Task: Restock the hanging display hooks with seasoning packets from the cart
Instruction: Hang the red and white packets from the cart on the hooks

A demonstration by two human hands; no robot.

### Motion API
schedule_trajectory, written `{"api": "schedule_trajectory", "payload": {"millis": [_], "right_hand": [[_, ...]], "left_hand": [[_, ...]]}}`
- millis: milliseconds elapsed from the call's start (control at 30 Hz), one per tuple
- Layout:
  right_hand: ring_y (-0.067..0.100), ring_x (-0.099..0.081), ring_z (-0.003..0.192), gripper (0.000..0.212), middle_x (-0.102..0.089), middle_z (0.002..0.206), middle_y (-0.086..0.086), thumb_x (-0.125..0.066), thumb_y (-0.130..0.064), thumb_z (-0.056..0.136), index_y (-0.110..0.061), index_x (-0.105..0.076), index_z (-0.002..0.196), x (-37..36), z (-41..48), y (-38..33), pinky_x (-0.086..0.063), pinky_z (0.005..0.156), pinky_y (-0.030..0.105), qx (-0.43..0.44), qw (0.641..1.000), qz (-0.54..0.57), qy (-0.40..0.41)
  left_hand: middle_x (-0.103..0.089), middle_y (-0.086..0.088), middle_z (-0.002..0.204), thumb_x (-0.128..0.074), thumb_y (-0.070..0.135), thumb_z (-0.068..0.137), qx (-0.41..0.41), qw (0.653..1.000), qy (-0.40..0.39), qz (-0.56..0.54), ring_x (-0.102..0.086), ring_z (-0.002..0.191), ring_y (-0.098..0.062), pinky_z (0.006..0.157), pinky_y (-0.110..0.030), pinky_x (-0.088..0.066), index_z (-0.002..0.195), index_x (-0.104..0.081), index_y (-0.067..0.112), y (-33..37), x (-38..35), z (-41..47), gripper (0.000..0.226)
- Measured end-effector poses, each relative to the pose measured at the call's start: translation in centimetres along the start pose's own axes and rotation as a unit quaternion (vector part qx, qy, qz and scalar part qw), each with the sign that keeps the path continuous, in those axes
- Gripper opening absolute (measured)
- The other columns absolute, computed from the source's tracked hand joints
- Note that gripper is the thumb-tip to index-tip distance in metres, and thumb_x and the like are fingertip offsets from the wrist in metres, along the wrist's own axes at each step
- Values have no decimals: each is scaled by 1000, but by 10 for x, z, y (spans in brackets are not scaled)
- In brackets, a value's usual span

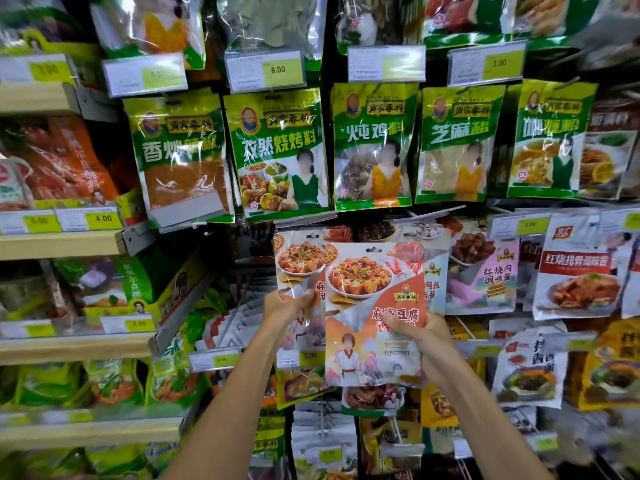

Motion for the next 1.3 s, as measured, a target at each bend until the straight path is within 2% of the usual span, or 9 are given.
{"api": "schedule_trajectory", "payload": {"millis": [167, 233, 333, 467, 567, 767, 900, 1067, 1300], "right_hand": [[23, -73, 88, 54, -76, 94, 7, -87, -29, 53, -11, -66, 99, -10, 5, 0, -56, 76, 38, -13, 1000, 2, -16], [24, -73, 88, 56, -76, 93, 6, -86, -29, 51, -10, -66, 99, -19, 7, -1, -56, 78, 39, -18, 999, 2, -29], [27, -72, 88, 57, -76, 93, 9, -87, -29, 50, -7, -67, 99, -37, 13, -5, -56, 79, 40, -22, 998, -3, -51], [35, -71, 90, 53, -74, 96, 17, -85, -22, 54, 1, -68, 99, -63, 25, -9, -57, 82, 45, -39, 997, -3, -63], [37, -70, 90, 46, -73, 98, 20, -83, -12, 62, 5, -66, 101, -80, 33, -14, -55, 86, 52, -50, 997, -10, -63], [36, -70, 89, 42, -74, 95, 18, -83, -16, 62, -1, -64, 95, -93, 41, -13, -54, 87, 54, -73, 995, -25, -64], [27, -73, 83, 42, -76, 89, 12, -84, -17, 59, -3, -66, 94, -94, 42, -5, -58, 71, 38, -72, 995, -19, -63], [30, -73, 84, 41, -75, 90, 13, -83, -13, 59, -1, -66, 94, -94, 45, 1, -58, 79, 44, -87, 995, 2, -58], [28, -69, 93, 31, -74, 97, 12, -82, -10, 70, -4, -66, 96, -91, 56, 6, -53, 88, 43, -101, 994, -22, -38]], "left_hand": [[-60, -5, 76, -62, 24, 91, -49, 997, -33, 48, -57, 73, -18, 61, -28, -47, 85, -60, 6, 7, 3, -8, 19], [-56, -4, 78, -59, 24, 93, -96, 982, -13, 162, -55, 74, -20, 68, -30, -44, 88, -55, 10, 15, 18, -15, 15], [-60, -14, 111, -57, 22, 94, -152, 935, 71, 314, -58, 103, -30, 85, -36, -49, 122, -50, 4, 43, 53, -28, 34], [-70, -8, 93, -54, 17, 95, -327, 860, 237, 311, -64, 81, -23, 71, -34, -53, 106, -64, 10, 146, 97, -77, 17], [-69, -6, 91, -50, 16, 97, -417, 824, 285, 256, -62, 79, -20, 68, -29, -46, 102, -65, 9, 220, 104, -101, 17], [-52, -13, 130, -39, 19, 100, -519, 725, 310, 329, -46, 121, -24, 99, -28, -34, 129, -50, 4, 307, 70, -92, 34], [-40, -15, 145, -34, 22, 101, -558, 658, 315, 396, -35, 135, -26, 112, -34, -24, 140, -39, 6, 339, 52, -74, 42], [-34, -15, 149, -31, 26, 102, -544, 630, 292, 471, -30, 139, -27, 116, -38, -20, 146, -29, 7, 349, 43, -42, 47], [-51, -18, 133, -38, 23, 99, -581, 612, 292, 450, -45, 125, -28, 108, -36, -31, 136, -43, 1, 353, 44, -47, 43]]}}
Point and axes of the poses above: each hand's wrist, its own z-axis towards the middle knuckle, its own x-axis out of the back of the hand, y = z × x, the point moved 8 cm from there along z, towards the middle knuckle
